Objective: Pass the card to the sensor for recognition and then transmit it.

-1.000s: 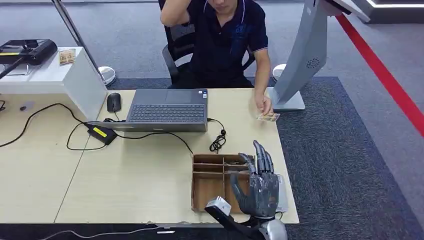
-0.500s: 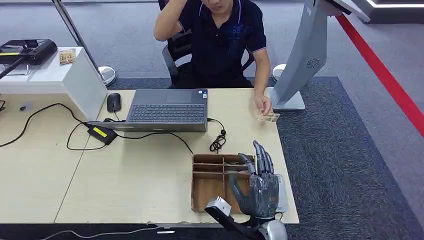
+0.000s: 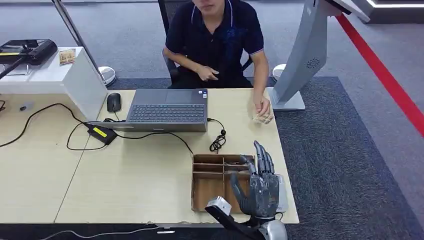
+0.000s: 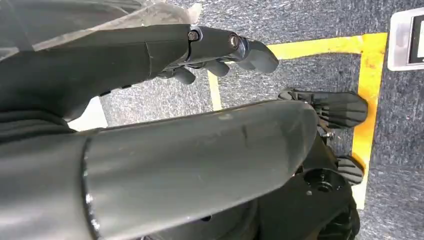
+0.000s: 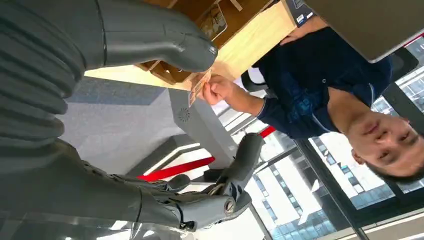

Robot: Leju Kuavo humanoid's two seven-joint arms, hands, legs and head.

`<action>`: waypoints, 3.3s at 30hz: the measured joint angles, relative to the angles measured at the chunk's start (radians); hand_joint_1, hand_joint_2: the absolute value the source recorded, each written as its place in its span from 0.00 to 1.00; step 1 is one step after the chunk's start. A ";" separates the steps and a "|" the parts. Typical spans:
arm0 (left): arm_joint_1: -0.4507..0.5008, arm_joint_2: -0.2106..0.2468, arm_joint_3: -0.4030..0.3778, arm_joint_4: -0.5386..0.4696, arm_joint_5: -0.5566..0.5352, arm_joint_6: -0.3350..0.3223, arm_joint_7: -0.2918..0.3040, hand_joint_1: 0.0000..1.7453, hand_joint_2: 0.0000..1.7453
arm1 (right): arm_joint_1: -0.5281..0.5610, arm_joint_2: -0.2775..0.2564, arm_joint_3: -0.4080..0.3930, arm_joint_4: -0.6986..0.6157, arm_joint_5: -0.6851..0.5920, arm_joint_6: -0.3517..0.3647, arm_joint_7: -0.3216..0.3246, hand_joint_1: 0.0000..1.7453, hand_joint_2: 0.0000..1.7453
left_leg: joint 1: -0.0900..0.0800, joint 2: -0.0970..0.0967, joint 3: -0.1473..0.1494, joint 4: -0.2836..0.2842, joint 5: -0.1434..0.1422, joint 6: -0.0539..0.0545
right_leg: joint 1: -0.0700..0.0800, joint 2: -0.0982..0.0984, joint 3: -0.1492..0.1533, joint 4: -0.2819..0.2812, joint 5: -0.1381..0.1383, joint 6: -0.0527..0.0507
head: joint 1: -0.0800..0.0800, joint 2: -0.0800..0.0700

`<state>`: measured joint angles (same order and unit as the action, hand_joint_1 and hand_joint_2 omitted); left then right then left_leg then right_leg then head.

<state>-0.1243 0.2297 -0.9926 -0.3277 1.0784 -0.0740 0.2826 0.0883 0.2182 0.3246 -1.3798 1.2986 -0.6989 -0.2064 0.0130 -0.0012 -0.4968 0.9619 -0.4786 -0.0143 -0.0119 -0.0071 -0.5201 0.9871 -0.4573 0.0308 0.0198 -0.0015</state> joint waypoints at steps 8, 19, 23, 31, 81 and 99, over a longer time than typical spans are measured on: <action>0.000 0.002 0.000 0.000 -0.005 0.002 0.000 0.00 0.00 | -0.001 0.000 0.002 0.013 0.005 0.000 0.006 0.39 1.00 | 0.000 0.000 0.000 0.000 0.000 0.000 | 0.000 0.000 0.000 0.000 0.000 0.000 | 0.000 0.000; 0.000 0.003 0.000 0.000 -0.006 0.002 0.000 0.00 0.00 | -0.003 -0.003 0.007 0.013 0.006 0.000 0.014 0.45 1.00 | 0.000 0.000 0.000 0.000 0.000 0.000 | 0.000 0.000 0.000 0.000 0.000 0.000 | 0.000 0.000; 0.000 0.003 0.000 0.000 -0.008 0.000 0.000 0.00 0.00 | -0.004 -0.003 0.008 0.015 0.006 0.000 0.016 0.44 1.00 | 0.000 0.000 0.000 0.000 0.000 0.000 | 0.000 0.000 0.000 0.000 0.000 0.000 | 0.000 0.000; 0.000 0.003 0.000 0.000 -0.011 -0.002 0.000 0.00 0.00 | -0.010 -0.005 0.014 0.033 0.008 0.000 0.026 0.43 1.00 | 0.000 0.000 0.000 0.000 0.000 0.000 | 0.000 0.000 0.000 0.000 0.000 0.000 | 0.000 0.000; 0.000 0.011 0.000 0.000 -0.062 -0.022 0.000 0.00 0.00 | -0.095 -0.005 0.009 0.195 0.025 0.000 0.051 0.43 1.00 | 0.000 0.000 0.000 0.000 0.000 0.000 | 0.000 0.000 0.000 0.000 0.000 0.000 | 0.000 0.000; 0.001 0.014 0.000 0.000 -0.061 -0.023 0.000 0.00 0.00 | -0.108 -0.009 -0.014 0.235 0.027 0.000 0.072 0.40 1.00 | 0.000 0.000 0.000 0.000 0.000 0.000 | 0.000 0.000 0.000 0.000 0.000 0.000 | 0.000 0.000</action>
<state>-0.1238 0.2438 -0.9922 -0.3277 1.0170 -0.0973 0.2831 -0.0194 0.2090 0.3105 -1.1452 1.3252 -0.6989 -0.1347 0.0129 -0.0012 -0.4970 0.9620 -0.4787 -0.0143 -0.0119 -0.0071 -0.5202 0.9870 -0.4573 0.0308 0.0195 -0.0015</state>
